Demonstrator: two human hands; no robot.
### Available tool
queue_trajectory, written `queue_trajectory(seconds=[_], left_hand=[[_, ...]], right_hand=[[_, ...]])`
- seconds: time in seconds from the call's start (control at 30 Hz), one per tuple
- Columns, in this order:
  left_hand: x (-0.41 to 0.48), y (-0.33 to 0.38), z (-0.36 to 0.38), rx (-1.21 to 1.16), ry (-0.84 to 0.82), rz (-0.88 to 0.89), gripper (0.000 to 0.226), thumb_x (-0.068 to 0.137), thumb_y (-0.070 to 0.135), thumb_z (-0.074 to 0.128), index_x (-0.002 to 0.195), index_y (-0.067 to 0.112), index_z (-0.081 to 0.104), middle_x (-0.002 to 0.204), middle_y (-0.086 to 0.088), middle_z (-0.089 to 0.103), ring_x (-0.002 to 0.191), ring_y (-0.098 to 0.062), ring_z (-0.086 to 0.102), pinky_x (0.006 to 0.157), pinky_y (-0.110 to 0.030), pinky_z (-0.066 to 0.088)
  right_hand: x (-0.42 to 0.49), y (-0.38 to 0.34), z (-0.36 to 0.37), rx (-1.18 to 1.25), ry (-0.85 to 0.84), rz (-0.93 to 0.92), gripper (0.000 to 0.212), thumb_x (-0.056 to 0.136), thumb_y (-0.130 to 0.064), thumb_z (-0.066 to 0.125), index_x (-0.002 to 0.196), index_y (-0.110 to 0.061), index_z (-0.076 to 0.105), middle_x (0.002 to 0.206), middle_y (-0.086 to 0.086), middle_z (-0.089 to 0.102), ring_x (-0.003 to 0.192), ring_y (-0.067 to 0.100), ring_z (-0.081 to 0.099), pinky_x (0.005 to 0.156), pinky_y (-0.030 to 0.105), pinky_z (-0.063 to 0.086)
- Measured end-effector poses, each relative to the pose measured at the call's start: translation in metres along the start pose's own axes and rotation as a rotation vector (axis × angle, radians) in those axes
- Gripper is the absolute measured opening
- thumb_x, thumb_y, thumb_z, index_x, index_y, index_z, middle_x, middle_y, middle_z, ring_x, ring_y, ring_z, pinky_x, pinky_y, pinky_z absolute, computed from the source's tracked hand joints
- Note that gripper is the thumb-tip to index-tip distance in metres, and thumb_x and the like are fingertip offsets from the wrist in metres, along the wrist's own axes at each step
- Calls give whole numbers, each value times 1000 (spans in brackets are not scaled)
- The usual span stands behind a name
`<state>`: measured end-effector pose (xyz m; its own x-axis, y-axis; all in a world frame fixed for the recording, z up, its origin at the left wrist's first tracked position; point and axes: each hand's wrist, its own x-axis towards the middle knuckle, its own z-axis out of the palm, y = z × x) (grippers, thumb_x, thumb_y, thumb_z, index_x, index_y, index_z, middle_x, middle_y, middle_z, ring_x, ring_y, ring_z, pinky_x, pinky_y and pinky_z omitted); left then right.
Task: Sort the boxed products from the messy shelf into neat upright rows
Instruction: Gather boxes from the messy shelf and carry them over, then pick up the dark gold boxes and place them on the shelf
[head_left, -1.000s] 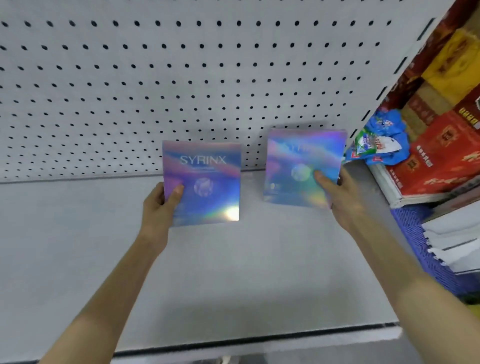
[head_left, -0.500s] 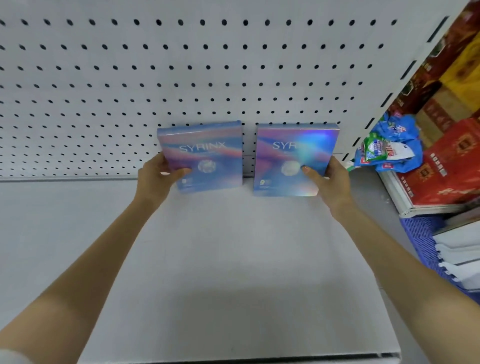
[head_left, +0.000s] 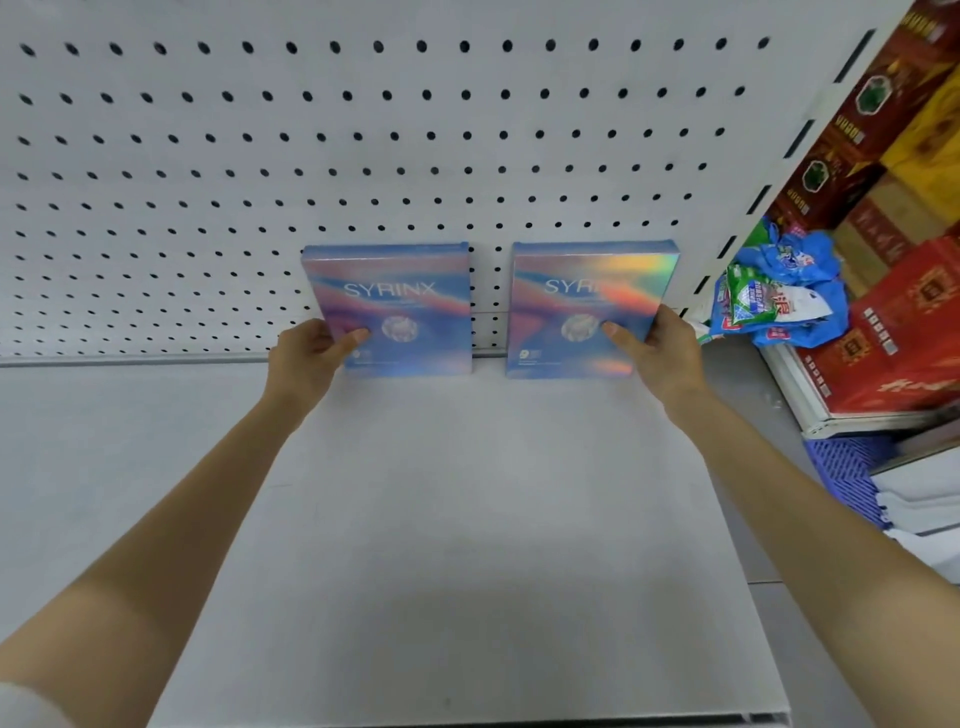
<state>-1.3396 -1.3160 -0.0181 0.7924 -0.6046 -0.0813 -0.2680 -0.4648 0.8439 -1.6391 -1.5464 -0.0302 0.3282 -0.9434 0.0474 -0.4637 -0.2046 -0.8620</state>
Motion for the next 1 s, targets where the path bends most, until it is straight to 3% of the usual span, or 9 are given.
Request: queue_trajectory(seconds=[0.07,0.23,0.3,0.43,0.57,0.67,0.8,0.93,1.0], left_hand=[[-2,-1,2,41,29,-10,51,82,46,70,92,-3,60,90,-22,65,85,-36,64,87,-50,52],[-12,-3,8,58,79,-34,46,87,48,64,110,10,54,105,-7,65,96,-30,64,88,-39,51],[-16,0,7,47,120,-33,52,88,49,62,119,9,50,112,-9,64,96,-25,61,82,-31,45],[-30,7,-1,29,134,15,60,88,48,62,129,9,43,124,-11,58,102,-21,56,83,-31,42],[-74,2,-14,-43,132,107,48,89,45,63,123,15,49,119,-2,59,102,-18,59,84,-28,44],[-118,-20,-27,-99,130,126,39,90,39,62,121,17,51,116,2,60,104,-16,59,87,-25,43],[-160,-53,-65,-173,116,76,39,91,37,62,124,18,51,117,2,60,109,-16,58,89,-24,41],[-187,-92,-138,-126,125,83,43,90,42,61,126,22,50,119,5,58,111,-11,55,85,-16,37],[-204,-115,-184,-79,159,117,45,90,42,61,128,21,49,121,4,57,111,-10,53,89,-20,37]], right_hand=[[0,-1,-1,5,-8,-1,39,82,-31,76,112,-10,63,102,6,69,93,25,63,71,28,44],[-2,-3,-3,-85,-36,29,37,83,-42,72,108,-17,60,95,0,63,86,19,57,69,26,39],[-6,-4,-3,-75,-20,82,45,85,-43,70,113,-12,56,102,4,65,93,24,60,76,31,44],[-28,-10,-9,-34,96,209,56,88,-47,65,122,-6,48,113,21,62,103,33,59,79,31,40],[-83,-28,-4,-69,159,86,45,90,-41,63,120,-11,46,116,13,58,102,30,59,82,36,44],[-134,-54,23,-127,45,-10,42,91,-43,60,123,-21,45,122,3,54,105,22,59,79,31,39],[-198,-94,76,-128,-96,-114,46,91,-45,59,130,-24,45,128,1,51,115,21,53,93,38,45],[-254,-140,135,-142,-208,-191,52,90,-50,58,134,-27,42,133,0,48,121,21,51,98,40,44],[-284,-165,167,-190,-256,-259,55,89,-54,55,135,-29,40,135,0,47,123,21,49,99,41,44]])
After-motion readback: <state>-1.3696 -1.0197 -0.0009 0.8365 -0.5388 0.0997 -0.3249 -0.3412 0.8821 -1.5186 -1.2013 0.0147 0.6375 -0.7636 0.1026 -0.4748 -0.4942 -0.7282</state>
